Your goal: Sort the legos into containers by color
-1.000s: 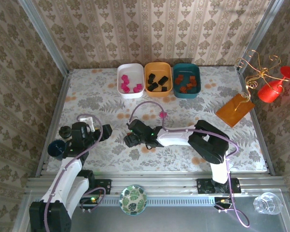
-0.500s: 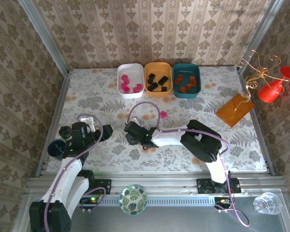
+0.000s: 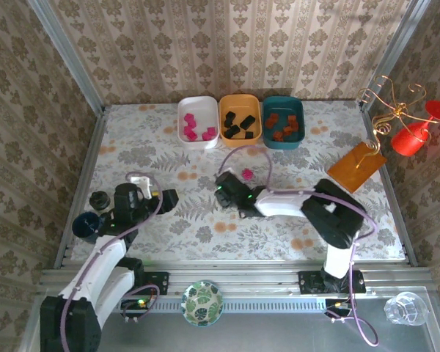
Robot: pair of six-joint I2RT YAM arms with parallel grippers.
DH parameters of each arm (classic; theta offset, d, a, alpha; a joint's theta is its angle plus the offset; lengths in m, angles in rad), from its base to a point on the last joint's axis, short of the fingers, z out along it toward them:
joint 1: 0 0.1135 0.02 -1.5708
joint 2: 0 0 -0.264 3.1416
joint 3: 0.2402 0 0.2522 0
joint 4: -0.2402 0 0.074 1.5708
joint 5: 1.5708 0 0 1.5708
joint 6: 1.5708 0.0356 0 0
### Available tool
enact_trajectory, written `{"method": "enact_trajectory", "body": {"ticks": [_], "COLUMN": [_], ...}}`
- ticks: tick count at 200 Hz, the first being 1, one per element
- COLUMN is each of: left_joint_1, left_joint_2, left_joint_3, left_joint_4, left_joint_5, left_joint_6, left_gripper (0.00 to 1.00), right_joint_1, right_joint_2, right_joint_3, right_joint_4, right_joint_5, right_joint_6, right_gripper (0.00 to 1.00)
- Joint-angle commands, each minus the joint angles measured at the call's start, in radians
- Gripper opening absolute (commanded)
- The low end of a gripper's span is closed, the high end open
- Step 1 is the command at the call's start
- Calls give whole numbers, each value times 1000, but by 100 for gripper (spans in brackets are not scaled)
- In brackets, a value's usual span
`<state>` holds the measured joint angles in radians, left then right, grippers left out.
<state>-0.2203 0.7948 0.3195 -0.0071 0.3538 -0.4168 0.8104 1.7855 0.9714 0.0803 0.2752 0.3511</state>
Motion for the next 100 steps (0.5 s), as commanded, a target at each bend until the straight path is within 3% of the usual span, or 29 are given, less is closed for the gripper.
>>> {"method": "enact_trajectory", "body": {"ticks": [1, 39, 100], "left_joint_1": [-106, -332, -474], "left_joint_2": [24, 99, 201], "left_joint_3": [45, 97, 173], "left_joint_4": [74, 151, 155], "left_joint_5": [-12, -135, -207], "left_joint_6": [-9, -28, -29], "left_gripper": [81, 81, 80], "right_joint_1": [-134, -369, -587], "right_joint_2": [-111, -106, 303], "right_joint_3": [-19, 82, 620], "right_joint_4": [42, -2, -241], "right_joint_5": [-22, -34, 17], "right_joint_6": [5, 25, 39], "right_gripper": [32, 32, 32]}}
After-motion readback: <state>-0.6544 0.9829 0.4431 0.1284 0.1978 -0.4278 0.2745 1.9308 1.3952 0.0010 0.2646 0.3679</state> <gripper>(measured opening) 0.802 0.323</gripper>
